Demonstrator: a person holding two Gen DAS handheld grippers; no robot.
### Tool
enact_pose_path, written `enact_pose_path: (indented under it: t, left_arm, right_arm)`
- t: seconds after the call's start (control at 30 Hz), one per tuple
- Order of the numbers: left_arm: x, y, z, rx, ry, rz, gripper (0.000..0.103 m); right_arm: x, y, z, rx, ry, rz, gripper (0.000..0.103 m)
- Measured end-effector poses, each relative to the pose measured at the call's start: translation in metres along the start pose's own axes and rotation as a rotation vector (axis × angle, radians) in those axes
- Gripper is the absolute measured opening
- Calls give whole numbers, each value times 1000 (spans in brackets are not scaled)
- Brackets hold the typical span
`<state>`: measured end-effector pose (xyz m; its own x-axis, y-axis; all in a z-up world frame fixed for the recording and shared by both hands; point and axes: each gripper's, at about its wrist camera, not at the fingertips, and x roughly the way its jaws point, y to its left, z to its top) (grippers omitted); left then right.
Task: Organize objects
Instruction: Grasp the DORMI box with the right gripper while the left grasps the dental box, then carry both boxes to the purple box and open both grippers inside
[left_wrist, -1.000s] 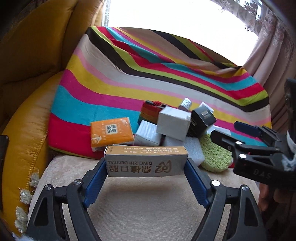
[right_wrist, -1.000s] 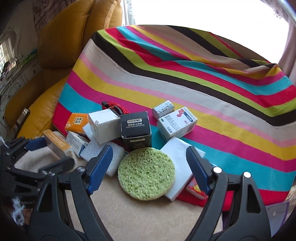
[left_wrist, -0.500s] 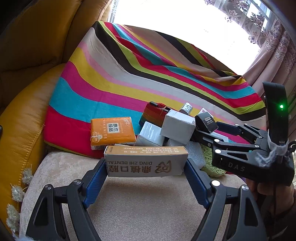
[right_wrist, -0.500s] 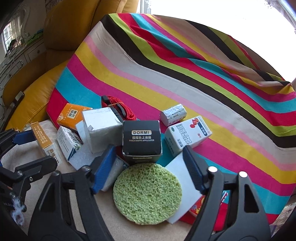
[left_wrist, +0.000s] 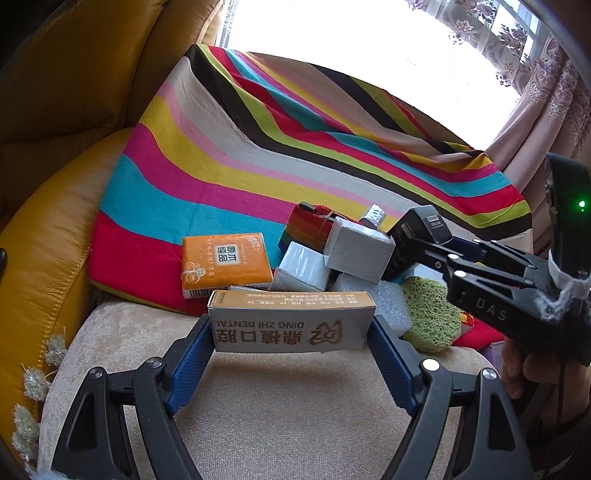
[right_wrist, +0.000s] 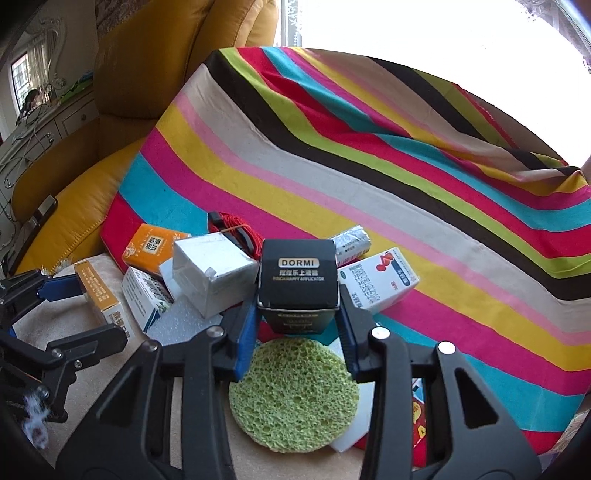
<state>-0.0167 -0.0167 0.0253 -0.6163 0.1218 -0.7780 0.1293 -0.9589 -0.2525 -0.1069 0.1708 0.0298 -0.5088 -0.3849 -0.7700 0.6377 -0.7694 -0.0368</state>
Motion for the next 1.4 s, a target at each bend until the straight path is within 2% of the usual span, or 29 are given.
enact_pose_path:
  t: [0.33, 0.47, 0.63, 0.93, 1.17, 1.23, 1.4]
  left_arm:
    - [-10, -17, -1, 78, -51, 11, 83]
    - [-15, -33, -1, 135, -75, 1, 83]
    - [-18, -57, -4, 195, -89, -31, 83]
    - [-15, -124, -13, 341, -77, -153, 83]
    - [-8, -194, -25, 469, -41, -279, 83]
    - [-5, -215, -30, 506, -18, -317, 83]
    - [6, -262, -49, 583, 65, -408, 83]
  right_arm:
    - [-64, -26, -7, 145, -175, -18, 43]
    - [-93, -45, -25, 243, -229, -24, 43]
    - [-130, -71, -53, 328, -250, -90, 43]
    - [-165, -123, -126, 492, -154, -270, 43]
    - [-176, -155, -184, 605, -67, -396, 43]
    - [-180, -162, -198, 624, -40, -445, 43]
    - [-187, -185, -231, 710, 8, -492, 43]
